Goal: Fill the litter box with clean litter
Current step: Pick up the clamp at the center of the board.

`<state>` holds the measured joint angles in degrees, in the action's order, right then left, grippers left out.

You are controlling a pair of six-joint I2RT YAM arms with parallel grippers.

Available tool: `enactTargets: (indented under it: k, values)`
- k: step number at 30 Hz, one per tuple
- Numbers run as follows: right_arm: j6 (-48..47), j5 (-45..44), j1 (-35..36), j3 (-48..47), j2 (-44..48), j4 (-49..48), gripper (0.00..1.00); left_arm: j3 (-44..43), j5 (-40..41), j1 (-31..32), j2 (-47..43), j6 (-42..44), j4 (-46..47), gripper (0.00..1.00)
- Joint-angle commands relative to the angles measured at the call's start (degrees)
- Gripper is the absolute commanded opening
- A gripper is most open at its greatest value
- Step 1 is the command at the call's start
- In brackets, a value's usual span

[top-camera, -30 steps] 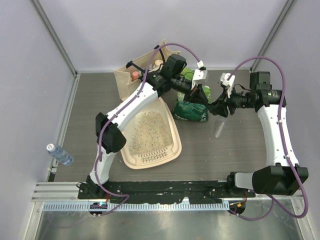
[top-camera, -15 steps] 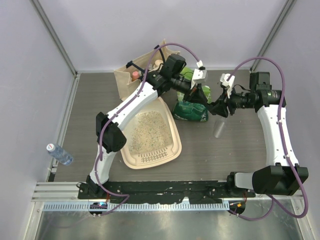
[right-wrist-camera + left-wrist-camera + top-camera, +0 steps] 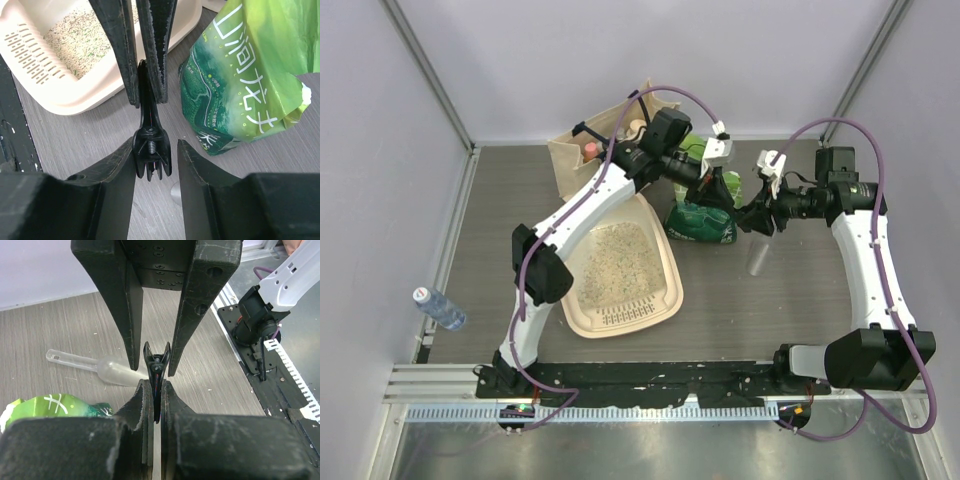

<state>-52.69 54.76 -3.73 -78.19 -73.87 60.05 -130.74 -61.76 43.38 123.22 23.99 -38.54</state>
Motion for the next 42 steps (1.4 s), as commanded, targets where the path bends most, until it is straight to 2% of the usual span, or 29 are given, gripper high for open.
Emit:
enactTargets:
  k: [1,9,13,17,20,23,24,26,27,28,29,30,31,32,36,39,40,42]
  values:
    - [-2.2,2.0,0.4,-2.0,0.9,0.2,0.41,-3.5,-2.6,-0.2,0.7,-0.3,-2.0,0.0]
    - [-2.2,2.8,0.4,-2.5,1.9,0.2,0.51,-5.1,-2.8,-0.3,2.1,0.3,-3.8,0.0]
    - [-2.2,2.8,0.4,-2.4,1.7,0.2,0.52,-5.6,-2.9,-0.2,2.4,0.2,-3.8,0.0]
    - [-2.2,3.1,0.4,-2.7,1.2,0.9,0.48,-5.9,-2.9,-0.3,2.5,0.3,-3.8,0.0]
    - [-2.2,3.3,0.4,-2.8,0.8,1.2,0.43,-6.0,-2.9,-0.3,2.5,0.3,-3.9,0.0]
    - [-2.7,4.1,0.4,-3.6,0.0,2.2,0.31,-6.0,-2.9,-0.3,2.6,0.3,-4.0,0.0]
    - [-2.8,4.5,0.4,-4.0,-0.5,2.7,0.19,-6.0,-2.9,-0.3,2.6,0.3,-3.9,0.0]
    - [-3.0,4.9,0.4,-4.9,-1.1,3.8,0.06,-6.2,-2.5,-0.3,2.7,0.3,-3.9,0.01]
    - [-3.0,4.7,0.4,-5.1,-1.6,4.0,0.01,-6.2,-1.1,-0.4,2.7,-0.1,-3.1,0.07]
    - [-2.9,4.2,0.4,-5.2,-1.7,4.3,0.01,-5.8,-0.1,-0.4,2.4,-0.3,-2.6,0.34]
    - [-2.2,4.0,0.4,-5.6,-1.9,4.3,0.01,-5.3,0.8,-0.3,1.9,-0.3,-1.3,0.5]
    - [-1.6,3.6,0.4,-6.0,-2.3,4.4,0.01,-4.5,2.8,-0.5,1.2,-0.3,-0.1,0.61]
    - [-1.4,2.6,0.3,-6.4,-2.7,5.2,0.01,-2.2,3.7,-0.7,-0.4,-0.1,1.3,0.83]
    - [-0.6,1.9,0.3,-7.4,-3.1,5.8,0.01,-0.8,4.4,-1.1,-1.3,0.2,4.2,0.89]
    - [0.9,-3.3,-0.1,-10.2,-4.6,7.6,0.01,0.0,8.0,-2.5,-1.9,4.4,5.6,0.91]
    - [2.0,-5.1,-3.1,-10.8,-4.2,7.0,0.01,-7.6,7.7,-4.0,2.9,6.2,1.3,0.88]
    - [2.9,-6.1,-3.9,-10.4,-3.5,4.3,0.01,-12.6,7.7,-4.3,4.4,6.6,0.4,0.87]
    - [5.6,-8.3,-6.3,-9.1,-2.4,0.7,0.01,-16.2,8.1,-4.5,8.2,6.9,-0.1,0.85]
